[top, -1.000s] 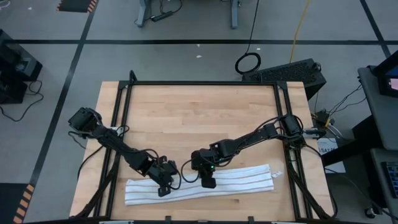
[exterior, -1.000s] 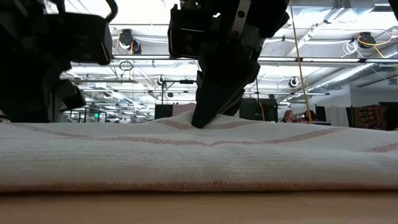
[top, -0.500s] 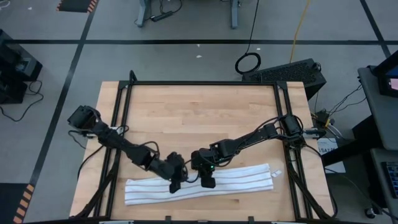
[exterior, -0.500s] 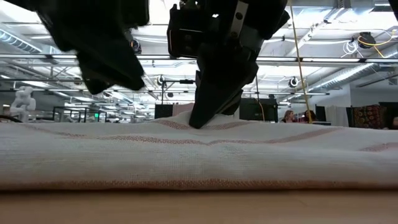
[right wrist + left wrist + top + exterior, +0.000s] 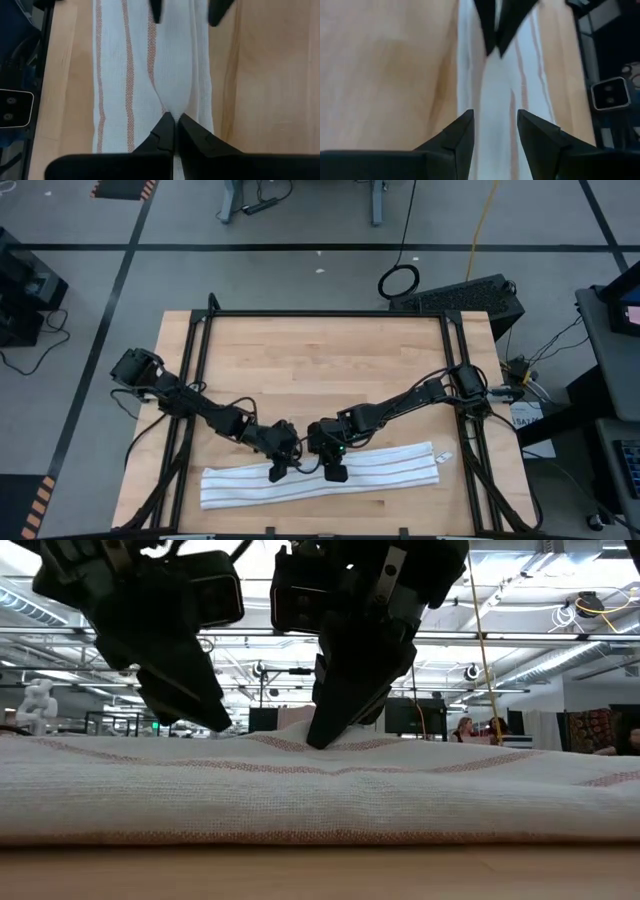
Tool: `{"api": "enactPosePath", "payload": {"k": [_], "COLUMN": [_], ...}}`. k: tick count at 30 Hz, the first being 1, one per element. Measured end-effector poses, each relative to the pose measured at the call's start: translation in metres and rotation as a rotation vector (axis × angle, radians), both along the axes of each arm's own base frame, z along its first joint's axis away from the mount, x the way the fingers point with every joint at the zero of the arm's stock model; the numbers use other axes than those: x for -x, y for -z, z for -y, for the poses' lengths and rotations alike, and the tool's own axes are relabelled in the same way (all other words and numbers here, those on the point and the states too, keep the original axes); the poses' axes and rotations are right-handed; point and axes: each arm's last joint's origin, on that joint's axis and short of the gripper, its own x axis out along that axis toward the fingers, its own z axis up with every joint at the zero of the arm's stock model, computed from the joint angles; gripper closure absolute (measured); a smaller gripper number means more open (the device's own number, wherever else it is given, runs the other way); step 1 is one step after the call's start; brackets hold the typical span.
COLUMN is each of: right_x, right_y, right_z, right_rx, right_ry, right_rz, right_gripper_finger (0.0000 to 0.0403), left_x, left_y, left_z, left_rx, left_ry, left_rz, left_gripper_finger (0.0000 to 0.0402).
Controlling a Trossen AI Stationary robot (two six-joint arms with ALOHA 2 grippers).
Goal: Roll towel into tight, uniform cylinder
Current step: Fold the white brown kitchen towel
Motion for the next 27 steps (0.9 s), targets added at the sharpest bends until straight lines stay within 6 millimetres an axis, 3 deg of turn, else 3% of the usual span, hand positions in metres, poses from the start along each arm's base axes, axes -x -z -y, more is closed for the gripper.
{"api": "enactPosePath", "payload": {"k": [17, 27], "right_x": [-0.001, 0.0], "right_y": [0.0, 0.0], "right_z": [0.001, 0.001], "right_rx": [0.011, 0.015], "right_ry": [-0.015, -0.017], "right_rz": [0.019, 0.011], "right_gripper_finger": [0.0402, 0.0403], "left_x": [-0.006, 0.005], "left_y": [0.028, 0.035], "left_z": [0.007, 0.007], "left_rx": [0.003, 0.07], "left_ry": [0.109, 0.185], "left_rz": [-0.04, -0.211], "left_gripper_finger": [0.0252, 0.0344]}}
